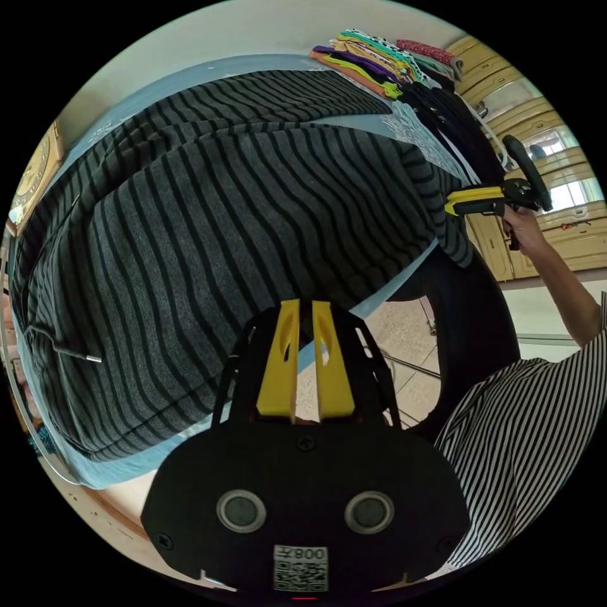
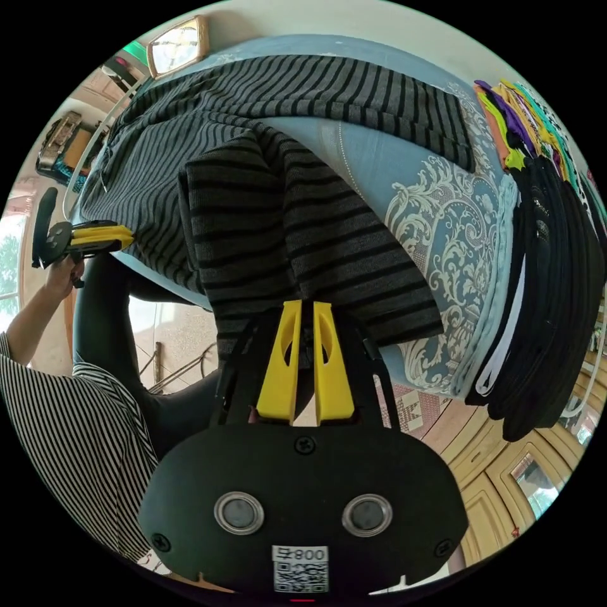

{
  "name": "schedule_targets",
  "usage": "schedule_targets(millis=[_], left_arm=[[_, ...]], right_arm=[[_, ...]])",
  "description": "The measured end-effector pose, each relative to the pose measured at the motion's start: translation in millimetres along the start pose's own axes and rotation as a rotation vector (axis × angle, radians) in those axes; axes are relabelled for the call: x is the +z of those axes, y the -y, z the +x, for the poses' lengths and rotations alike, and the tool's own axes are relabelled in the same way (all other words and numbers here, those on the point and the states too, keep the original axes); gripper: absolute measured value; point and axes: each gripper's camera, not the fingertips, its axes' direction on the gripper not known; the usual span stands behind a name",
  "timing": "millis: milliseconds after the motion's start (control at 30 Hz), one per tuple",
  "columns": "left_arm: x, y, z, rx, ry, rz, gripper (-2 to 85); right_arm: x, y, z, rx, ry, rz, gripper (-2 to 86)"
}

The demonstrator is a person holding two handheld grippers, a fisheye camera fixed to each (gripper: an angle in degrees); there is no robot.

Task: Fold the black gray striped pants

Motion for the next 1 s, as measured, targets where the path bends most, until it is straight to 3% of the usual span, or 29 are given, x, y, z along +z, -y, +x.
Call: schedule_targets(millis=[133,300,400,533,633,800,1000], left_arm=[[-38,19,2,-0.01,-0.063,-0.002,2.6],[-117,37,14,0.034,-0.142,0.061,2.0],[-145,51,24,0.081,-0.146,0.039,2.0],[-156,76,30,0.077,-0.119,-0.008,2.4],[-173,94,32,0.043,-0.138,-0.012,2.9],[-222,118,39,0.049,-0.207,0.043,3.3],[-257,176,68,0.141,-0.232,0.019,2.7]], right_arm=[[-51,-7,21,-0.017,0.066,0.057,2.4],[-151,-8,70,-0.007,-0.007,0.198,2.0],[-172,19,100,-0.025,-0.032,0.149,1.6],[-145,65,147,0.144,-0.259,0.056,1.6],[-131,53,148,0.13,-0.137,0.102,3.3],[-97,-43,137,0.163,-0.035,0.203,6.4],[-24,-154,155,0.342,0.306,0.193,9.2]])
